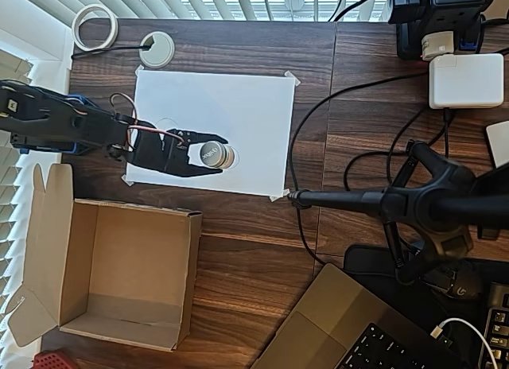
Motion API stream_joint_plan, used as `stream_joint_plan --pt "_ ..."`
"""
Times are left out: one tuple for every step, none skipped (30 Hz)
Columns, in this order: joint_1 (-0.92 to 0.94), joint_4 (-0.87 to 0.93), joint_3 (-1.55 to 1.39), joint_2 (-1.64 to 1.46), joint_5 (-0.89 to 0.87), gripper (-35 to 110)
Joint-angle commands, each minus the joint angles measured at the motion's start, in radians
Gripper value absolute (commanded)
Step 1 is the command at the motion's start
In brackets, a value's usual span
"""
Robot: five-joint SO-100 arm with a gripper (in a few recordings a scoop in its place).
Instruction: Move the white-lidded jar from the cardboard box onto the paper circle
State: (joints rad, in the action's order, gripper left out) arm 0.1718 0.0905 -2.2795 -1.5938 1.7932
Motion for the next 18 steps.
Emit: stream_joint_plan --pt "-0.005 -0.075 0.058 -0.002 0.018 12" --pt "-0.006 -0.084 0.054 0.005 0.021 12" --pt "-0.009 -0.095 0.046 0.009 0.023 12" --pt "-0.012 -0.107 0.038 0.012 0.023 12" --pt "-0.014 -0.118 0.029 0.014 0.026 12" --pt "-0.015 -0.126 0.021 0.015 0.031 12" --pt "-0.015 -0.13 0.015 0.015 0.032 12" --pt "-0.017 -0.135 0.011 0.017 0.034 12" --pt "-0.017 -0.138 0.006 0.02 0.037 12" --pt "-0.017 -0.14 0.002 0.023 0.04 12" --pt "-0.017 -0.14 0.0 0.028 0.041 12" --pt "-0.017 -0.14 -0.002 0.031 0.04 12" --pt "-0.017 -0.14 -0.005 0.034 0.04 12" --pt "-0.017 -0.14 -0.009 0.035 0.041 12" --pt "-0.017 -0.14 -0.014 0.037 0.043 12" --pt "-0.017 -0.14 -0.018 0.038 0.044 12" --pt "-0.017 -0.14 -0.02 0.04 0.044 12" --pt "-0.017 -0.14 -0.023 0.041 0.044 12"
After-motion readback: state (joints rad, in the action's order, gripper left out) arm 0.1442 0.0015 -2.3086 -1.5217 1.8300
